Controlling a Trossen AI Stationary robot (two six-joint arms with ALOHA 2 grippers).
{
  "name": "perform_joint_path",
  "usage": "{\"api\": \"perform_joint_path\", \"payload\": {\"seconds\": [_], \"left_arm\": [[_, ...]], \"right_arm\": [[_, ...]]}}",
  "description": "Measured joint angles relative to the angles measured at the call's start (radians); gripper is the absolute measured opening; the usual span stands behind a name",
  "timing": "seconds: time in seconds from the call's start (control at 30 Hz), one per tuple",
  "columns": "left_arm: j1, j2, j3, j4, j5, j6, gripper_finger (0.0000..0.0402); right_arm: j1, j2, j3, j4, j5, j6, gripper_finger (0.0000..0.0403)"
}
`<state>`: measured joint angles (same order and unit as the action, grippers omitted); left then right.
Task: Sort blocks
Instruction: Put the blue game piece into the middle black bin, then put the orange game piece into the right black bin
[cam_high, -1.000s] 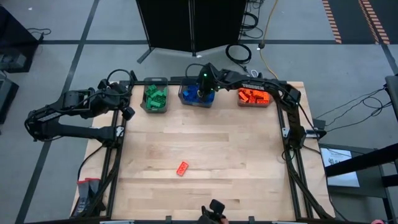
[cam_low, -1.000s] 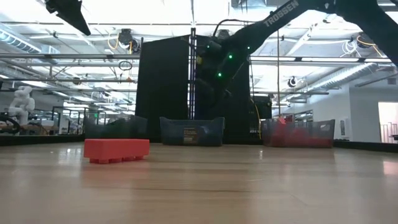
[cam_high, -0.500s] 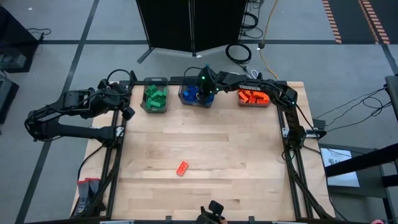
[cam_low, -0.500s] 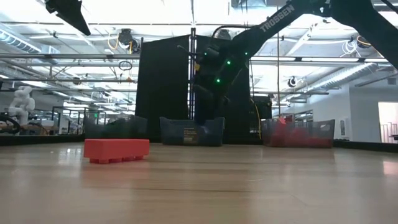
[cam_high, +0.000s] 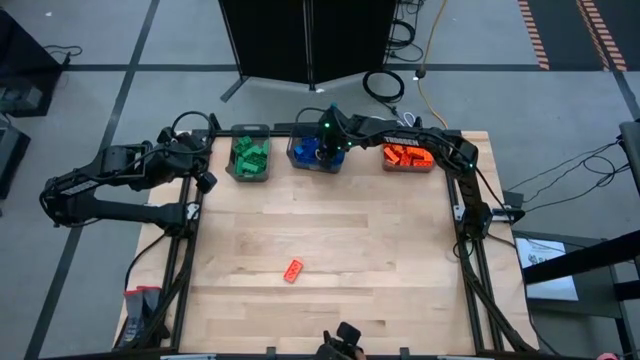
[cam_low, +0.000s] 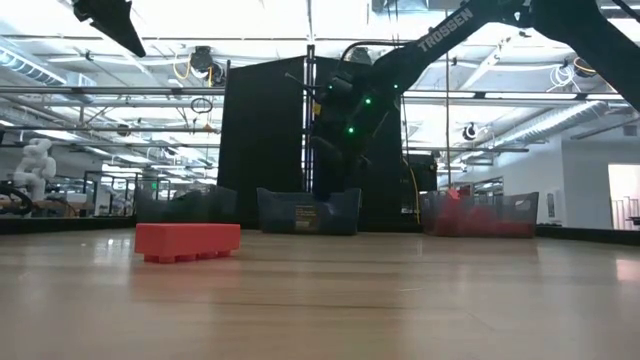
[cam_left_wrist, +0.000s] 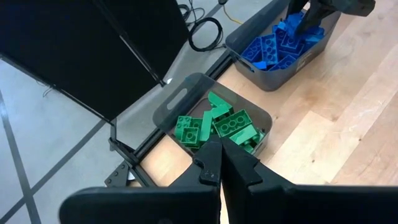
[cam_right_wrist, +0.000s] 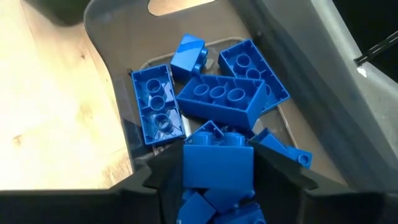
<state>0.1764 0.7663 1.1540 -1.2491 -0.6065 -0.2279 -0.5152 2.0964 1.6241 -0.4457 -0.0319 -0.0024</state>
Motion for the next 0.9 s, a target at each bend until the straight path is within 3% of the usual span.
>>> {"api": "perform_joint_path", "payload": {"seconds": [0.4,0.9], "left_arm": [[0.000,0.000,0.000,0.000,0.000,0.000,0.0000],[0.000,0.000,0.000,0.001,0.000,0.000,0.0000]], "right_arm": [[0.000,0.000,0.000,0.001,0.000,-0.005,0.0190],[0.000,-0.001,0.000,0.008,0.001,-0.017,0.0293]]}}
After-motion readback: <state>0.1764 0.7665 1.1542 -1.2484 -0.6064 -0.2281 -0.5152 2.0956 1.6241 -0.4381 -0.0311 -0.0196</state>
